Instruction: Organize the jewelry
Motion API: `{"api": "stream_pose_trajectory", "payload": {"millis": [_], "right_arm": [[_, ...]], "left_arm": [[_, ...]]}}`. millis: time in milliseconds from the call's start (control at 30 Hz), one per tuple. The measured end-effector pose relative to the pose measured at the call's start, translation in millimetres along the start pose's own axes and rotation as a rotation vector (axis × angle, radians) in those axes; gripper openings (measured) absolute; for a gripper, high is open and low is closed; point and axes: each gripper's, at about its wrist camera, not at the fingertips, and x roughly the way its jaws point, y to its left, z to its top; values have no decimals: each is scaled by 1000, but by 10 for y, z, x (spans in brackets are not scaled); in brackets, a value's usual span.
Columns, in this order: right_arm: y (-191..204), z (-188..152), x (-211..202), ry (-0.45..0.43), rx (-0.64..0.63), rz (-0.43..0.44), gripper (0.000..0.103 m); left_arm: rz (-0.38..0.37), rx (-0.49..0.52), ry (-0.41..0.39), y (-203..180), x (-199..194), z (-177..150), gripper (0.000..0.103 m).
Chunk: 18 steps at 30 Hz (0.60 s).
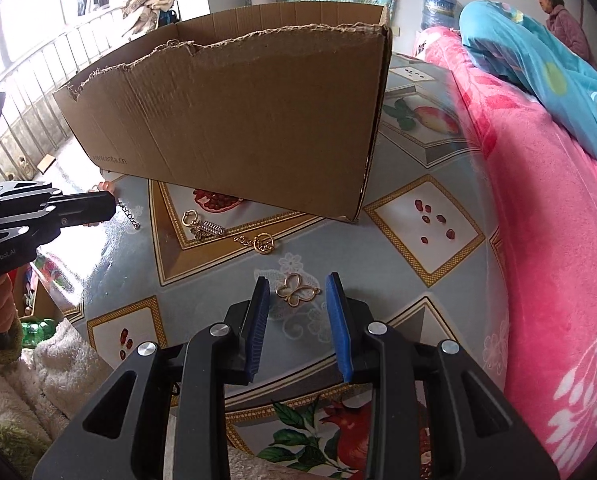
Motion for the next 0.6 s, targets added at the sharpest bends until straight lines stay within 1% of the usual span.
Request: {"api": "stream_pose_trajectory", "payload": {"millis": [267, 300, 333, 433, 600], "right_arm": [[28, 155, 59, 117, -16, 0, 28], [24, 168, 63, 127, -14, 1, 26], [12, 180, 67, 134, -12, 3, 20], [-36, 219, 88, 152, 9, 22, 20], [-50, 259, 117, 169, 13, 25, 20]], "left_arm": [[-20, -14, -24, 25, -55, 4, 1], [-22, -17, -27, 42, -66, 2, 1], [-23, -19, -31, 62, -83, -5, 1], [-25, -20, -40, 82, -113, -15, 1], [-32, -18, -50, 73, -143, -28, 1]]}}
